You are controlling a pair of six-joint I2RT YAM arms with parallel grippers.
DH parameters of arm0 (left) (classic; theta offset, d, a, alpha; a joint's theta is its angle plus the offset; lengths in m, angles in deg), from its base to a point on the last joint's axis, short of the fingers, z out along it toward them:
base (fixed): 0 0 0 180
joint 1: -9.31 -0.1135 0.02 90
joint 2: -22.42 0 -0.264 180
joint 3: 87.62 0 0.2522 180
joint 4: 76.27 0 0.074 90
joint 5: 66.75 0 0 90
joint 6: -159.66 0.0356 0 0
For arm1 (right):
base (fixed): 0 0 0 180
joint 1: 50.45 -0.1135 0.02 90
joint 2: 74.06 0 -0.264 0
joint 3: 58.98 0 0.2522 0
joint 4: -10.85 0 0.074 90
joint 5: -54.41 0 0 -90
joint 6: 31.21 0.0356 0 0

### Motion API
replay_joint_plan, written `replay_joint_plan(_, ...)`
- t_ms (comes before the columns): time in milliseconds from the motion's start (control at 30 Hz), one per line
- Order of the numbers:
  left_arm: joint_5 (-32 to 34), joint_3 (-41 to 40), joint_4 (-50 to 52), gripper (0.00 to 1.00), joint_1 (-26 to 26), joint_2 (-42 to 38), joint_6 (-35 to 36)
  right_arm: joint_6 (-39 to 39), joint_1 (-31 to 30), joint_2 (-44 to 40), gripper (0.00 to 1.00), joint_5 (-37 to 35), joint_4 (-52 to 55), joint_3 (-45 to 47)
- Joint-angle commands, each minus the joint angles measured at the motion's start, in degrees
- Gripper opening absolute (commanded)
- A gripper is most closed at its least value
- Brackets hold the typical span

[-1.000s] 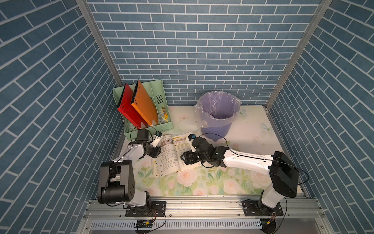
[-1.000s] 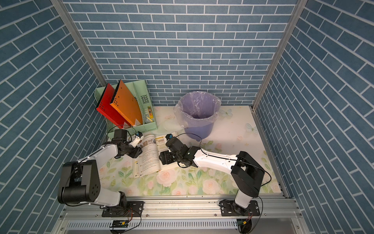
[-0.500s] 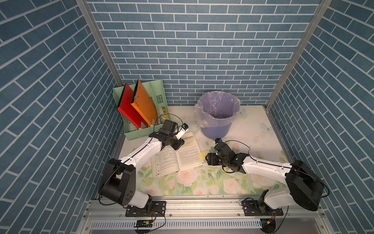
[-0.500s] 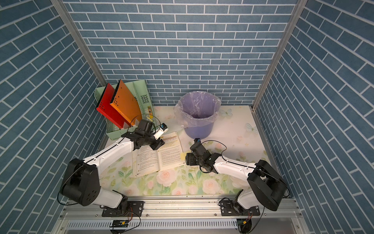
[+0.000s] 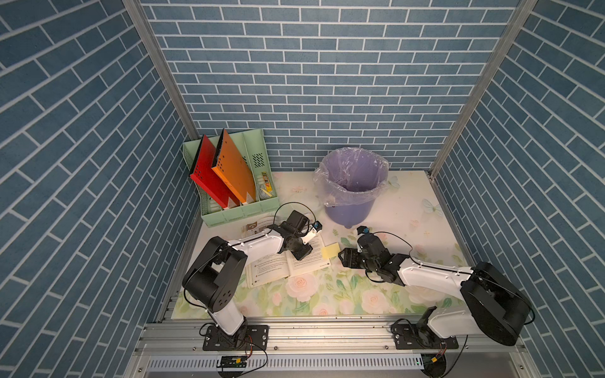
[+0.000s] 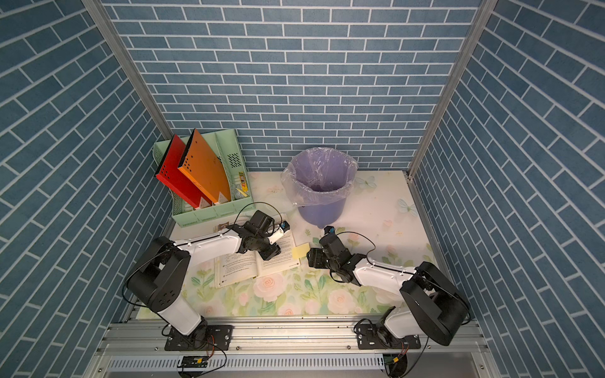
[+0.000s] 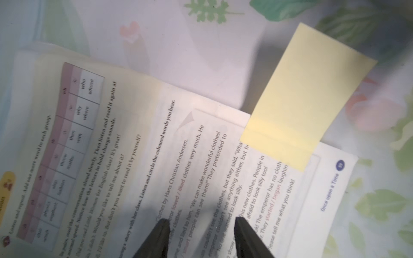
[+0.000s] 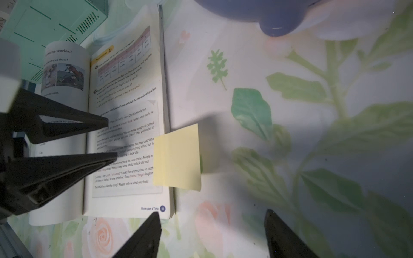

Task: Peel off the used sticky note
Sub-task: Adjust the book at the center of the board.

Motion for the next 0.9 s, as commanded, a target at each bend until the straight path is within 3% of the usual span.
replay_joint_plan(0,1.91,-2.94,-0.50,0.51,1.48,-0.85,1.94,0.34,0.37,-1.40,0.74,-0.09,-1.00,0.56)
replay_joint_plan(367,2.02,-8.45,3.43,0.48,1.74,-6.84,7.04,-2.56,0.49,1.51,0.79,-1.26,2.54,-2.63)
replay_joint_plan(467,1.81,-9.95,4.72,0.48,1.70,-8.68,8.06,-2.87,0.49,1.17,0.99,-3.55,4.26,-3.44)
replay_joint_plan(867,0.97,-12.41,10.50,0.48,1.77,-13.44,11.97,-3.01,0.60,-9.61,0.99,-11.61,1.27,2.99)
